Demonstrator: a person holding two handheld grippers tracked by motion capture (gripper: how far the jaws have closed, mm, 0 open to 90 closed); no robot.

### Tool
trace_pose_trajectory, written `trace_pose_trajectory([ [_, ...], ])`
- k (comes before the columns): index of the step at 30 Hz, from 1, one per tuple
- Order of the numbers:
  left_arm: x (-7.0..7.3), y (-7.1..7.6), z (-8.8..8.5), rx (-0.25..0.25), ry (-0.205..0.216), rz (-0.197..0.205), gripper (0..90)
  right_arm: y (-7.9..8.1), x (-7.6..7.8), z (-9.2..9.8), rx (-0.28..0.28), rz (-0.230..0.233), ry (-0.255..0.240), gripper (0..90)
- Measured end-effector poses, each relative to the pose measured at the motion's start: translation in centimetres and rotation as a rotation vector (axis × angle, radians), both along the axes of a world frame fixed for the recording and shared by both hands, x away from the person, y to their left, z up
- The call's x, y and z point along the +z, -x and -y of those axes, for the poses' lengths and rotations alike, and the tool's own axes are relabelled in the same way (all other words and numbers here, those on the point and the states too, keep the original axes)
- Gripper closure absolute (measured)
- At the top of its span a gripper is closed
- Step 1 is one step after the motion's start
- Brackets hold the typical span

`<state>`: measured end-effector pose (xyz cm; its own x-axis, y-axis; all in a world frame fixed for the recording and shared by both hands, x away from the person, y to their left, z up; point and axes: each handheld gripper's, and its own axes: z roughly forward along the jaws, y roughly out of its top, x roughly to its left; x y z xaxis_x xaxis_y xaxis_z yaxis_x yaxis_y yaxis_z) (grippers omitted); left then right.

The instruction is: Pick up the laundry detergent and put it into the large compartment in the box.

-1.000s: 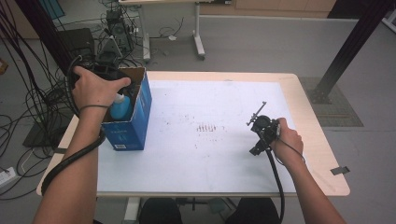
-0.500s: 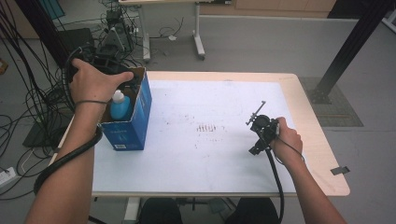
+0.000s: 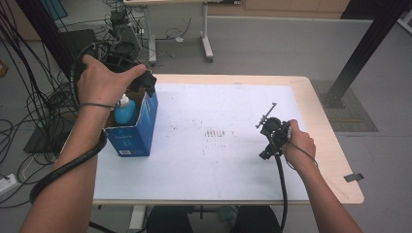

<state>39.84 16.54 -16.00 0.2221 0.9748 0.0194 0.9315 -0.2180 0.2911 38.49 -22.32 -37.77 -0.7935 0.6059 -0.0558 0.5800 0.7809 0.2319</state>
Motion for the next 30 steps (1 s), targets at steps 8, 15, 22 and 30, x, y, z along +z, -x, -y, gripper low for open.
trace_pose_trajectory([
  [8,-0.2,1.2,2.0,-0.094,0.035,-0.019,6.7,-0.1,0.0,-0.3,0.007,0.008,0.013,4.6],
  [15,-0.8,1.9,3.9,-0.186,0.049,-0.039,6.7,-0.1,0.0,-0.3,0.005,0.007,0.014,4.6],
  [22,-2.5,2.5,6.3,-0.269,0.046,-0.072,7.0,-0.2,0.1,-0.2,0.005,0.007,0.017,4.6],
  [30,-4.9,2.9,8.2,-0.331,0.055,-0.078,7.1,-0.2,0.2,0.2,0.002,0.009,0.02,4.6],
])
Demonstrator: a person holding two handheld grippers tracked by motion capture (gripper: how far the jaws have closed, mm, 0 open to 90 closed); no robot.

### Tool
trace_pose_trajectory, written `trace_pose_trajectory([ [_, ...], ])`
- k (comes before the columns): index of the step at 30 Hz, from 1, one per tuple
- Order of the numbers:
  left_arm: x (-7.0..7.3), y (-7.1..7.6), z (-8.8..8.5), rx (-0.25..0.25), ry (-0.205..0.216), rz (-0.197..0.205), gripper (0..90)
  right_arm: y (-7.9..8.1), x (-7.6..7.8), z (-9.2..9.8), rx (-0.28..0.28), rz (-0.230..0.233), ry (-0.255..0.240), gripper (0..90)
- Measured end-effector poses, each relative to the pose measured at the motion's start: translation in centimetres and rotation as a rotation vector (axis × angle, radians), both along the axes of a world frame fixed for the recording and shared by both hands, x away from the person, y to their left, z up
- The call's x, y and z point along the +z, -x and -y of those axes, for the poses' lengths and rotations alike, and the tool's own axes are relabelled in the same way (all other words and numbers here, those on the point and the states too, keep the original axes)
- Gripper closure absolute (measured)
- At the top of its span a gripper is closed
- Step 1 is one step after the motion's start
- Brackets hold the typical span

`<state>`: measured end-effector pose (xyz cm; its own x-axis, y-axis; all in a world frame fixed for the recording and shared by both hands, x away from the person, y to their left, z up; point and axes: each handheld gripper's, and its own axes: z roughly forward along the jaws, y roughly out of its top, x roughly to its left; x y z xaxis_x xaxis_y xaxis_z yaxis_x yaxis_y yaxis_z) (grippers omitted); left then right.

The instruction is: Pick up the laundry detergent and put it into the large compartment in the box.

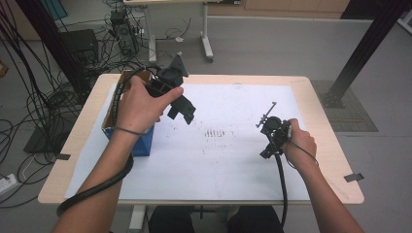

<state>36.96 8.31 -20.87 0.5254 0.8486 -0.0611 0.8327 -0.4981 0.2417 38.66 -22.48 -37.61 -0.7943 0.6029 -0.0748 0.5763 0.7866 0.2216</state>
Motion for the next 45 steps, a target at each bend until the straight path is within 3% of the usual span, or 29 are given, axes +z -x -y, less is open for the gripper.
trace_pose_trajectory([
  [9,-3.7,0.3,1.5,-0.045,0.007,-0.028,7.6,0.0,0.1,0.4,-0.004,0.007,0.0,4.6],
  [30,-9.1,0.7,3.2,-0.071,0.012,-0.08,7.7,0.0,-0.2,0.6,-0.003,0.0,0.006,4.6],
  [45,-11.1,0.9,4.0,-0.08,0.016,-0.107,7.7,0.1,-0.2,0.3,0.006,0.007,0.009,4.6],
])
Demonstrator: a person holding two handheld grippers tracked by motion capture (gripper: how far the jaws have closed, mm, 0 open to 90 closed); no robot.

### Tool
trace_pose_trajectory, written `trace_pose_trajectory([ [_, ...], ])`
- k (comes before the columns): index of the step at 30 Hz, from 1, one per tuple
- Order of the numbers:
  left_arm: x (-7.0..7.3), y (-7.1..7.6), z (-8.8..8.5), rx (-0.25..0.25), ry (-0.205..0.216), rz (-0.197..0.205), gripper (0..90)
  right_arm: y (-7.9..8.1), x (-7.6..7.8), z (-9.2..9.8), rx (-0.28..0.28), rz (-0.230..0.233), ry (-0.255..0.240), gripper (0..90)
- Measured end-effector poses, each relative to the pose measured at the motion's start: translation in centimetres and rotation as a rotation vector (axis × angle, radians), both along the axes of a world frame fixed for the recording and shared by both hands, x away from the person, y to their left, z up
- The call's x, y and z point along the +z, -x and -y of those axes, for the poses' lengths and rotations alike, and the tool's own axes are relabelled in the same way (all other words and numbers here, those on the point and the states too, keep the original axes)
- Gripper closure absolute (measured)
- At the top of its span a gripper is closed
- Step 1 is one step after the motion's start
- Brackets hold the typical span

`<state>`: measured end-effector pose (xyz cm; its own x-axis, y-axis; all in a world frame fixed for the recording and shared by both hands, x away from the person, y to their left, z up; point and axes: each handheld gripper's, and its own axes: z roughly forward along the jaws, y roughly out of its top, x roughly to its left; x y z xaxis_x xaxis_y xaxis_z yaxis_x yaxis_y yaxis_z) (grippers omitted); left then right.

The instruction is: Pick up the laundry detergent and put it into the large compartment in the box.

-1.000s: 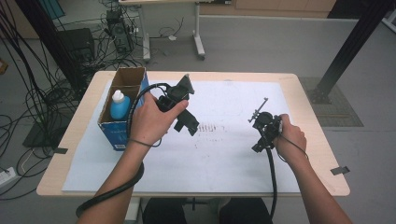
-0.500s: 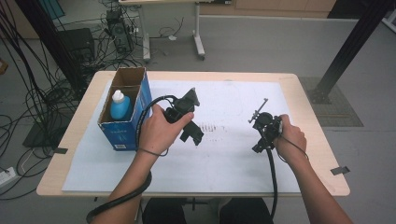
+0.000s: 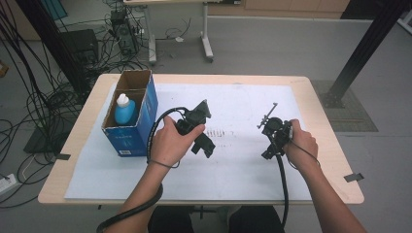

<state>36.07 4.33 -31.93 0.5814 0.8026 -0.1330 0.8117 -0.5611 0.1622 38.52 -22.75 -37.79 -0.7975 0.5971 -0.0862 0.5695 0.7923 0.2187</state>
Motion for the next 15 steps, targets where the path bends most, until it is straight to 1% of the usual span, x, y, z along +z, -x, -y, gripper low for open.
trace_pose_trajectory([
  [9,-0.66,0.04,0.3,-0.005,-0.005,-0.015,7.7,0.01,0.01,-0.01,-0.003,0.001,0.006,4.6],
  [15,-0.69,0.01,0.4,-0.004,-0.001,-0.016,7.7,0.02,0.14,0.12,-0.004,0.004,0.004,4.6],
])
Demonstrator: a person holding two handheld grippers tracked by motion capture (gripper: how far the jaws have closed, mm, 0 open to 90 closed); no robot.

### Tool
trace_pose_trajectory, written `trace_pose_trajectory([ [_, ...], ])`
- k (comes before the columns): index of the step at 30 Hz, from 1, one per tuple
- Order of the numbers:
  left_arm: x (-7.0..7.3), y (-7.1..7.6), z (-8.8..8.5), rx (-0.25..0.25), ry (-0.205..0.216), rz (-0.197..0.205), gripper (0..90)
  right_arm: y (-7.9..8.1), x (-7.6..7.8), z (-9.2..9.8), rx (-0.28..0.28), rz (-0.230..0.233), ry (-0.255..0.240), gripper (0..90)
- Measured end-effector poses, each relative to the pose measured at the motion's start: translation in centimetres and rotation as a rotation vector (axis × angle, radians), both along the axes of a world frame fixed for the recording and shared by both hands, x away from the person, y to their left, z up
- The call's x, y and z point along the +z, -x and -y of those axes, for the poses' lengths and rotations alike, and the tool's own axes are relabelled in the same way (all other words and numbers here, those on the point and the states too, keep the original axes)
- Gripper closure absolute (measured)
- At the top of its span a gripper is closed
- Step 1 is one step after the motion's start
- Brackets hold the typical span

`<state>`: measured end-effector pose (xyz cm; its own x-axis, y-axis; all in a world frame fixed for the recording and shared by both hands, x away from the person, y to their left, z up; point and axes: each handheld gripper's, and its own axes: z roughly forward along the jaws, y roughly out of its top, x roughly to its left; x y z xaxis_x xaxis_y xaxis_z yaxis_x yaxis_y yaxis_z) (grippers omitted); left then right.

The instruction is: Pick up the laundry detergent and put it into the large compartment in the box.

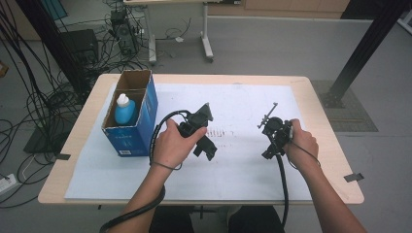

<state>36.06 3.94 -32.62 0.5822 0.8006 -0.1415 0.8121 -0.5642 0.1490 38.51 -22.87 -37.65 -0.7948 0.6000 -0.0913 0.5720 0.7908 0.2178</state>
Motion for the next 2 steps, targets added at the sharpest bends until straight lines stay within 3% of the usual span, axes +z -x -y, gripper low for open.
trace_pose_trajectory([
  [2,-0.02,0.0,-0.02,0.002,0.002,0.001,7.7,-0.01,0.01,0.09,0.0,0.001,-0.001,4.6],
])
